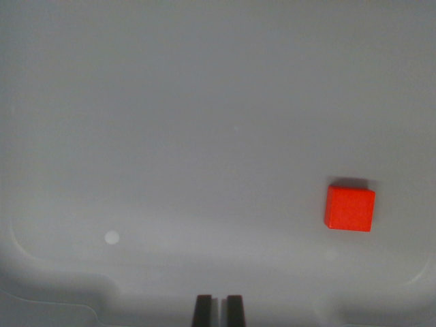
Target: Reach red block
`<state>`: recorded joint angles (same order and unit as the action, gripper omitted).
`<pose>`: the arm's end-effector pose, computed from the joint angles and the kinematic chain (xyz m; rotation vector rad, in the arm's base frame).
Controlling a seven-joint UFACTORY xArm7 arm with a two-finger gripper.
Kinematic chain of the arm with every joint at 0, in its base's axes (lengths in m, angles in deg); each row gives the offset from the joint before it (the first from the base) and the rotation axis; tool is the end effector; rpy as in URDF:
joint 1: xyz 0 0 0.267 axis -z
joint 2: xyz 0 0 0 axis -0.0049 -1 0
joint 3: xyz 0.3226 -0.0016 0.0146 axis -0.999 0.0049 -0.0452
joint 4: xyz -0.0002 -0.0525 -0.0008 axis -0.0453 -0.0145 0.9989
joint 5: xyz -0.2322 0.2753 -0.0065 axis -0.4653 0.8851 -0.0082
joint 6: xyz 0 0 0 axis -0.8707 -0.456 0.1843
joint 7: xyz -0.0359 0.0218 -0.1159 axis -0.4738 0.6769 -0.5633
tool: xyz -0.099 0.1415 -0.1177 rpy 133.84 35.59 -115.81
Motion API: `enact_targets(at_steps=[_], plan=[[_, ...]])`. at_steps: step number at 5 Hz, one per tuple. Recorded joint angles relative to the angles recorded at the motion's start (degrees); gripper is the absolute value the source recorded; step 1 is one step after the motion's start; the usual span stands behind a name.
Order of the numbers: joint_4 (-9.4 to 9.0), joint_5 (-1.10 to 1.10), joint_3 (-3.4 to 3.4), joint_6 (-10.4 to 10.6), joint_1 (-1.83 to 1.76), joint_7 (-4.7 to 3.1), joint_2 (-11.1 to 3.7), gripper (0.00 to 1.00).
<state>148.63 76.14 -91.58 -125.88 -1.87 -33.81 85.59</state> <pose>0.4596 0.0292 0.3208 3.1219 0.1502 -0.1792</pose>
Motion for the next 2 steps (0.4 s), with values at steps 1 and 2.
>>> enact_targets(at_steps=[1, 2], plan=[[0.00, 0.00, 0.00, 0.00, 0.00, 0.00, 0.00, 0.00], [-0.57, -0.05, 0.12, 0.83, 0.13, -0.02, -0.16, 0.00]])
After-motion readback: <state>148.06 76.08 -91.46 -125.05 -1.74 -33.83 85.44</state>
